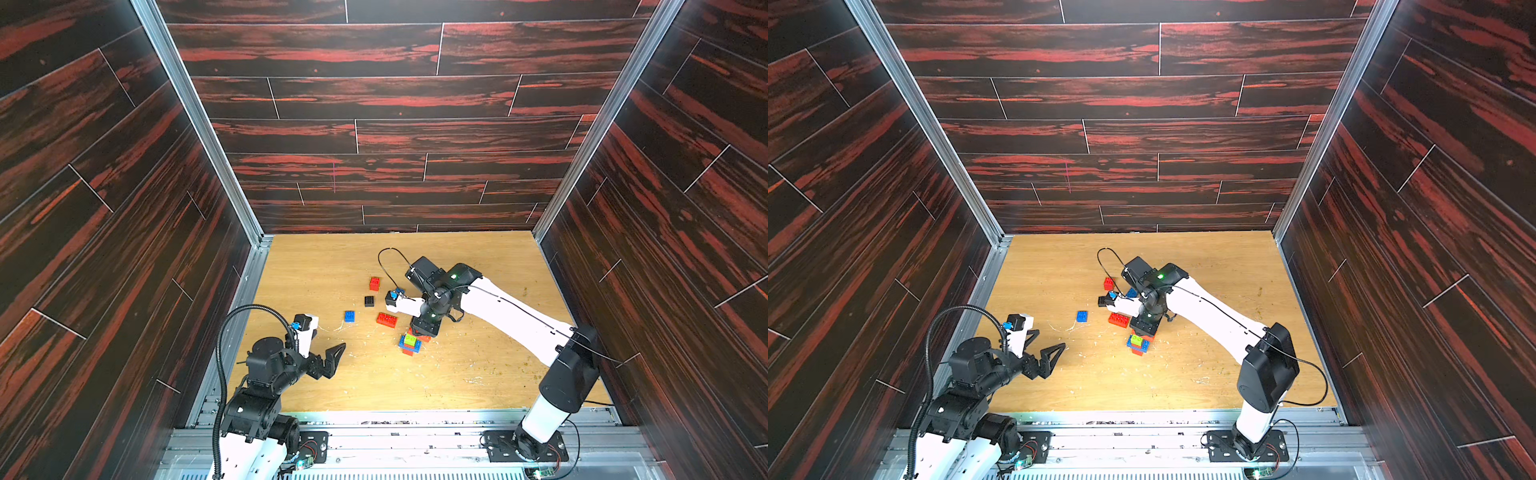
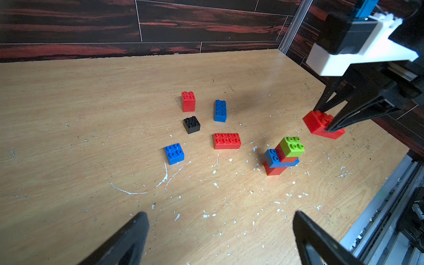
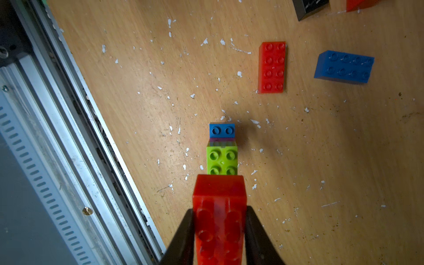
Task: Assemble the letter f with lego
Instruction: Assemble the lego brick with the lego brick.
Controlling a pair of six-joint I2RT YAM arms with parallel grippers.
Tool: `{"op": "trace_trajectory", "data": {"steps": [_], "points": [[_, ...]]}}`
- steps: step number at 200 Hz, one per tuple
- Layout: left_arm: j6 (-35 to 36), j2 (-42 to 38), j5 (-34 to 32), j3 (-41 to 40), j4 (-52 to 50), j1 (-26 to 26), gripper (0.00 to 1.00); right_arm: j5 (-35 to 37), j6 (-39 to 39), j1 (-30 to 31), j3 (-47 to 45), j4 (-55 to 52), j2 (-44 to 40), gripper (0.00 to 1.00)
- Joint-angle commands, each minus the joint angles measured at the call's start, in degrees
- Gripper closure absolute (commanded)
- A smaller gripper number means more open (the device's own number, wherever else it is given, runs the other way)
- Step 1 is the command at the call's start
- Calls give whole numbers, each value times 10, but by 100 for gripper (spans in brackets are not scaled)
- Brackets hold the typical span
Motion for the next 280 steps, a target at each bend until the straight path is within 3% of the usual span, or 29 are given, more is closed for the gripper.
{"op": "trace_trajectory", "data": {"steps": [1,280], "points": [[4,0,-2,-3,2,-2,0,-11,-7,6,-5,2,4,77],[1,-3,-9,-4,3,-2,0,-4,-24,7,-9,1,57,77]]}}
